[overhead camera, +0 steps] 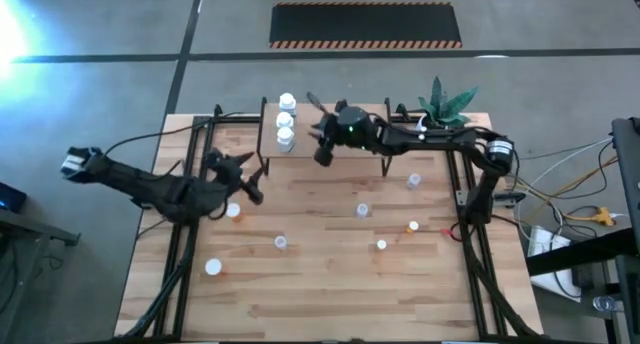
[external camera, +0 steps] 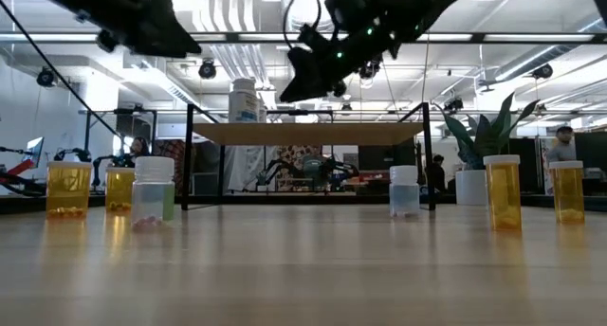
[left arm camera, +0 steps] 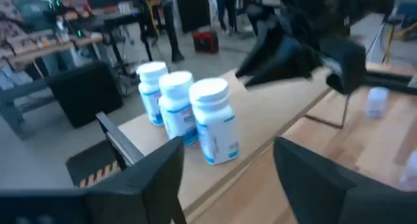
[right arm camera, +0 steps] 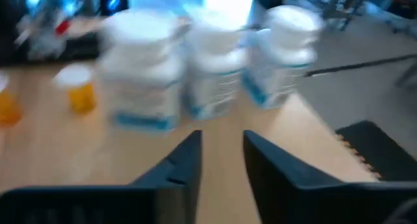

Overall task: Pick and place medicine bottles onto shelf by color
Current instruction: Put the white pill bottle on the shelf aligned with the other white pill bottles, then put the bottom big orange pill bottle on the shelf

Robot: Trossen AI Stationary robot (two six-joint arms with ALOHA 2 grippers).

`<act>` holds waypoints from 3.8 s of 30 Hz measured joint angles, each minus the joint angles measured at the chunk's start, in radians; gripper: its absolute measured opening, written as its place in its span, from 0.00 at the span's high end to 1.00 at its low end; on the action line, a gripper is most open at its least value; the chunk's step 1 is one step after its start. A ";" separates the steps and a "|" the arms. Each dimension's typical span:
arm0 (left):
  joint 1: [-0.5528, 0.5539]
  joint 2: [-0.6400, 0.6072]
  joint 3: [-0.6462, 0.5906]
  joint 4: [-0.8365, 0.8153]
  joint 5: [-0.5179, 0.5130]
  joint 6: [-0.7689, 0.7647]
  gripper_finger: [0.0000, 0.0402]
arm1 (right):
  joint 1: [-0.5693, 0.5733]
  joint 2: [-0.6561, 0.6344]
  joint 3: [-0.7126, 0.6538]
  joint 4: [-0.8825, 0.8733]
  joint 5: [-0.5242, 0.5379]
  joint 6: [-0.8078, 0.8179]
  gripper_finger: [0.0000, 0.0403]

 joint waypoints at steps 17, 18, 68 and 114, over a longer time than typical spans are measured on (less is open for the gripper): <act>0.296 0.241 0.003 0.285 0.249 0.155 0.98 | -0.029 0.184 0.194 -0.022 -0.044 0.084 0.97; 0.304 0.252 0.003 0.289 0.249 0.158 0.99 | -0.029 0.182 0.194 -0.019 -0.046 0.093 0.97; 0.371 0.195 0.002 0.132 0.617 0.149 1.00 | 0.043 0.181 0.200 -0.117 -0.034 0.239 0.97; -0.282 0.028 0.238 -1.068 1.006 -0.799 1.00 | 0.342 -0.122 -0.382 0.179 0.116 0.091 0.97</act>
